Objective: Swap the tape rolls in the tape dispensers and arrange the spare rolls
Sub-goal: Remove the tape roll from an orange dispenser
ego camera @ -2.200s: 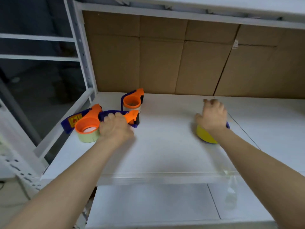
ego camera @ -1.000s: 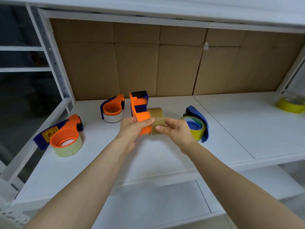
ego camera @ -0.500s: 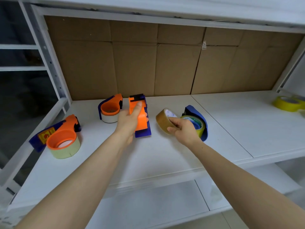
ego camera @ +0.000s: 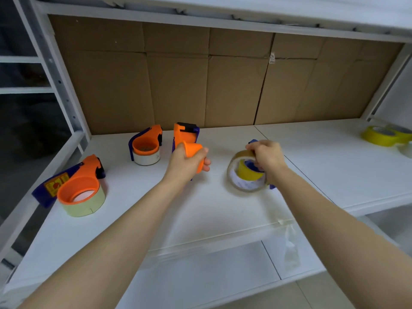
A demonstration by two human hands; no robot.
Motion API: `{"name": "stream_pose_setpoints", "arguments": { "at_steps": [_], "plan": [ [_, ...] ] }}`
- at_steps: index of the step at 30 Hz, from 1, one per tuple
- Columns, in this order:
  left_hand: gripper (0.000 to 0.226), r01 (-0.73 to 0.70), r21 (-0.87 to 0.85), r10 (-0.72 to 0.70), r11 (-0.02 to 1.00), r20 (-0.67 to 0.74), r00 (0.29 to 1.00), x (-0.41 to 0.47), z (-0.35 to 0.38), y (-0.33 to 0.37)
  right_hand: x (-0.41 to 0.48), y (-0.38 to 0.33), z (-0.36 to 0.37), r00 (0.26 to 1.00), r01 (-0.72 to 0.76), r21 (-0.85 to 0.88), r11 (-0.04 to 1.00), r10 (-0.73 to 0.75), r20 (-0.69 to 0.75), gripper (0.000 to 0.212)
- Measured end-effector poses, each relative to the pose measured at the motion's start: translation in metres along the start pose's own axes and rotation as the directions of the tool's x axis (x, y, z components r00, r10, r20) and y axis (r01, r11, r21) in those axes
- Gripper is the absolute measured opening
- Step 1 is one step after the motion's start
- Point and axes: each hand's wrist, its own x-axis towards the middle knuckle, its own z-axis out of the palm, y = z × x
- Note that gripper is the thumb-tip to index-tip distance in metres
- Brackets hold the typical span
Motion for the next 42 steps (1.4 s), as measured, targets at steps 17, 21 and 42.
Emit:
{"name": "stream_pose_setpoints", "arguments": {
  "at_steps": [17,21,42],
  "plan": [
    [0.022,-0.174,0.612,0.129,0.772,0.118,0.985,0.007,0.007,-0.015,0.011,-0.004,-0.012,0.966,0.223,-0.975,-0.007,0.134,0.22,0.013],
    [0.01,-0.2,0.723,0.16,0.662,0.124,0.979,0.004,0.002,-0.019,0.0,-0.031,-0.002,0.977,0.188,-0.95,0.249,-0.143,0.156,0.019],
    [0.022,-0.044,0.749,0.118,0.661,-0.046,0.992,-0.002,-0.026,-0.031,-0.008,0.054,0.076,0.761,0.617,-0.709,0.341,-0.487,0.428,0.035]
  ]
}}
